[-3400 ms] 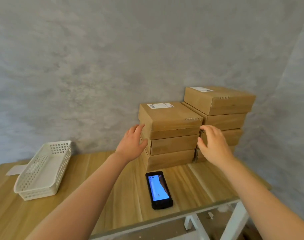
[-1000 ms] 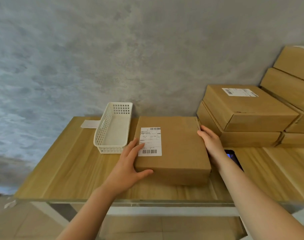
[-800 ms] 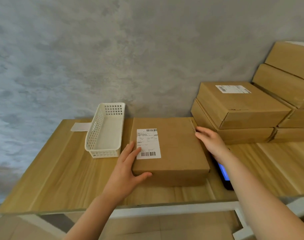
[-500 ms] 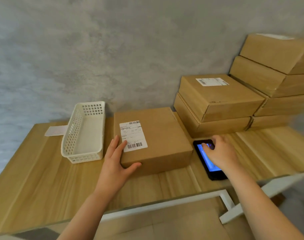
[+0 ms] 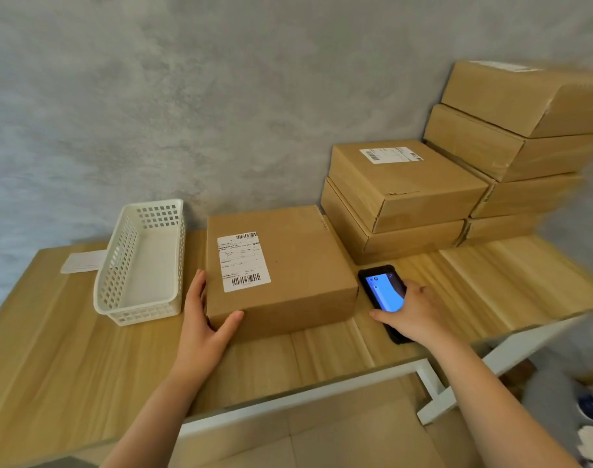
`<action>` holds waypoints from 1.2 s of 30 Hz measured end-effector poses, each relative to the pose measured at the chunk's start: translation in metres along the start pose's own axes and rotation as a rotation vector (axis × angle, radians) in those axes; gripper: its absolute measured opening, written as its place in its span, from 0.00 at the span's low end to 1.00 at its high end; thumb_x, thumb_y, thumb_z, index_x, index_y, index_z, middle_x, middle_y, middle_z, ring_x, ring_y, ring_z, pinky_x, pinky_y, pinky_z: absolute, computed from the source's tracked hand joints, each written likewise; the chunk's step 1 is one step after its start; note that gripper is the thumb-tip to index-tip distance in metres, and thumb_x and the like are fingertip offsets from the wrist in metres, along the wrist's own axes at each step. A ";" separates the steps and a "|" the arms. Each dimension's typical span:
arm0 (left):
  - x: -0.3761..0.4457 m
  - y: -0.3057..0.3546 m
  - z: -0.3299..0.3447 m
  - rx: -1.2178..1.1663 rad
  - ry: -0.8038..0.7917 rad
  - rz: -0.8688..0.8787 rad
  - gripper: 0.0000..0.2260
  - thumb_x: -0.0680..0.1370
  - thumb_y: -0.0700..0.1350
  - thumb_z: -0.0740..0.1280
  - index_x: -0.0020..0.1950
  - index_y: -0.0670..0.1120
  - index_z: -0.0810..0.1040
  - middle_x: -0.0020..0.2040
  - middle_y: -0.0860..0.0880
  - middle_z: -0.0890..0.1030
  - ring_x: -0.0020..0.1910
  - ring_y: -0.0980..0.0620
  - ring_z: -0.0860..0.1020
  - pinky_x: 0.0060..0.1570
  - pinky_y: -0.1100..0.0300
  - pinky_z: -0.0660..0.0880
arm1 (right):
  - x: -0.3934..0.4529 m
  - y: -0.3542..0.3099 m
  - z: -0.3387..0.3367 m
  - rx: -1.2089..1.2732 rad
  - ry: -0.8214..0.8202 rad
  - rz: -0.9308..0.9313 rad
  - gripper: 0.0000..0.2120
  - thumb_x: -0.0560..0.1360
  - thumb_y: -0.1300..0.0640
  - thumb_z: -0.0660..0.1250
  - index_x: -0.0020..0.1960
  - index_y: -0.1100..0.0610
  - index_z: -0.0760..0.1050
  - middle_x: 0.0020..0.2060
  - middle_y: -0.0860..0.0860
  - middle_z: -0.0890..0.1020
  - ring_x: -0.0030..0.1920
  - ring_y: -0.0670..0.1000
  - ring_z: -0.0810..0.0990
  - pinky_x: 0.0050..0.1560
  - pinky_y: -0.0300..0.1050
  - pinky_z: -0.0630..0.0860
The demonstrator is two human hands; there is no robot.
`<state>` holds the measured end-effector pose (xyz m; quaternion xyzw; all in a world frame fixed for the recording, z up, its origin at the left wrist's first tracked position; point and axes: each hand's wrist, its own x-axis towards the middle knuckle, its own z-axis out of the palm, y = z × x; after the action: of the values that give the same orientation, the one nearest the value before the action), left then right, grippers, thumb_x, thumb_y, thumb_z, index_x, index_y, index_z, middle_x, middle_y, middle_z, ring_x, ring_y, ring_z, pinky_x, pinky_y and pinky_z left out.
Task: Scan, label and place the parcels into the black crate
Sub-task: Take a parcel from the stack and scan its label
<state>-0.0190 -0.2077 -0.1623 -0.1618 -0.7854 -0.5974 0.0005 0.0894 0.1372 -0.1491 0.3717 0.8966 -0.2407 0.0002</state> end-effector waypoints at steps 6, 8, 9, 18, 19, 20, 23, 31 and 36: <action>0.003 -0.002 -0.004 -0.110 0.010 -0.111 0.27 0.81 0.60 0.54 0.79 0.55 0.58 0.74 0.57 0.66 0.66 0.71 0.66 0.60 0.73 0.62 | 0.001 0.000 -0.023 0.010 0.060 -0.049 0.45 0.57 0.34 0.78 0.66 0.55 0.68 0.54 0.52 0.71 0.53 0.53 0.72 0.49 0.49 0.75; 0.004 -0.006 -0.004 -0.107 0.021 -0.117 0.24 0.83 0.59 0.51 0.78 0.56 0.60 0.73 0.57 0.68 0.68 0.65 0.67 0.62 0.71 0.62 | -0.003 -0.009 -0.040 0.026 0.078 -0.095 0.44 0.56 0.32 0.77 0.64 0.54 0.69 0.53 0.51 0.72 0.52 0.52 0.74 0.45 0.48 0.76; 0.005 -0.008 -0.005 -0.114 0.032 -0.117 0.25 0.82 0.62 0.50 0.78 0.57 0.62 0.73 0.57 0.69 0.69 0.64 0.67 0.64 0.69 0.62 | -0.005 -0.015 -0.048 0.040 0.087 -0.128 0.44 0.54 0.32 0.76 0.62 0.53 0.70 0.52 0.50 0.73 0.51 0.52 0.75 0.44 0.48 0.76; 0.002 -0.001 -0.004 -0.096 0.087 -0.152 0.19 0.85 0.55 0.50 0.76 0.57 0.66 0.71 0.58 0.71 0.68 0.63 0.67 0.61 0.70 0.61 | -0.043 -0.090 -0.102 -0.237 -0.182 -0.381 0.36 0.61 0.36 0.78 0.61 0.51 0.70 0.55 0.49 0.72 0.51 0.49 0.75 0.49 0.46 0.77; 0.002 -0.001 -0.004 -0.103 0.091 -0.156 0.19 0.85 0.55 0.50 0.76 0.57 0.66 0.71 0.58 0.72 0.68 0.62 0.68 0.60 0.70 0.62 | -0.047 -0.097 -0.103 -0.269 -0.219 -0.398 0.35 0.61 0.35 0.77 0.60 0.51 0.70 0.54 0.48 0.72 0.49 0.48 0.76 0.48 0.46 0.78; 0.003 -0.001 -0.004 -0.110 0.095 -0.159 0.19 0.86 0.54 0.50 0.76 0.57 0.66 0.70 0.57 0.72 0.68 0.62 0.68 0.59 0.71 0.63 | -0.050 -0.103 -0.102 -0.290 -0.248 -0.411 0.34 0.61 0.35 0.77 0.59 0.51 0.70 0.53 0.48 0.72 0.48 0.47 0.76 0.47 0.45 0.78; 0.002 0.001 -0.004 -0.116 0.106 -0.168 0.18 0.85 0.54 0.51 0.75 0.56 0.67 0.70 0.57 0.72 0.67 0.61 0.69 0.57 0.72 0.63 | -0.065 -0.122 -0.101 -0.304 -0.302 -0.457 0.31 0.61 0.33 0.75 0.54 0.51 0.73 0.50 0.47 0.75 0.46 0.48 0.78 0.44 0.45 0.77; 0.000 0.007 -0.003 -0.114 0.134 -0.171 0.18 0.85 0.50 0.54 0.75 0.54 0.68 0.69 0.56 0.72 0.66 0.60 0.69 0.62 0.66 0.62 | -0.089 -0.153 -0.088 -0.383 -0.409 -0.514 0.36 0.60 0.27 0.72 0.51 0.56 0.77 0.45 0.52 0.81 0.39 0.52 0.77 0.38 0.46 0.68; -0.001 0.008 -0.004 -0.134 0.131 -0.174 0.18 0.85 0.50 0.55 0.75 0.54 0.68 0.68 0.56 0.72 0.66 0.59 0.69 0.62 0.64 0.63 | -0.097 -0.155 -0.091 -0.429 -0.442 -0.527 0.35 0.60 0.26 0.71 0.50 0.56 0.76 0.45 0.53 0.82 0.40 0.52 0.79 0.37 0.45 0.70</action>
<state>-0.0170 -0.2097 -0.1536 -0.0534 -0.7530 -0.6558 -0.0107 0.0727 0.0173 0.0157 0.0601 0.9695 -0.1139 0.2088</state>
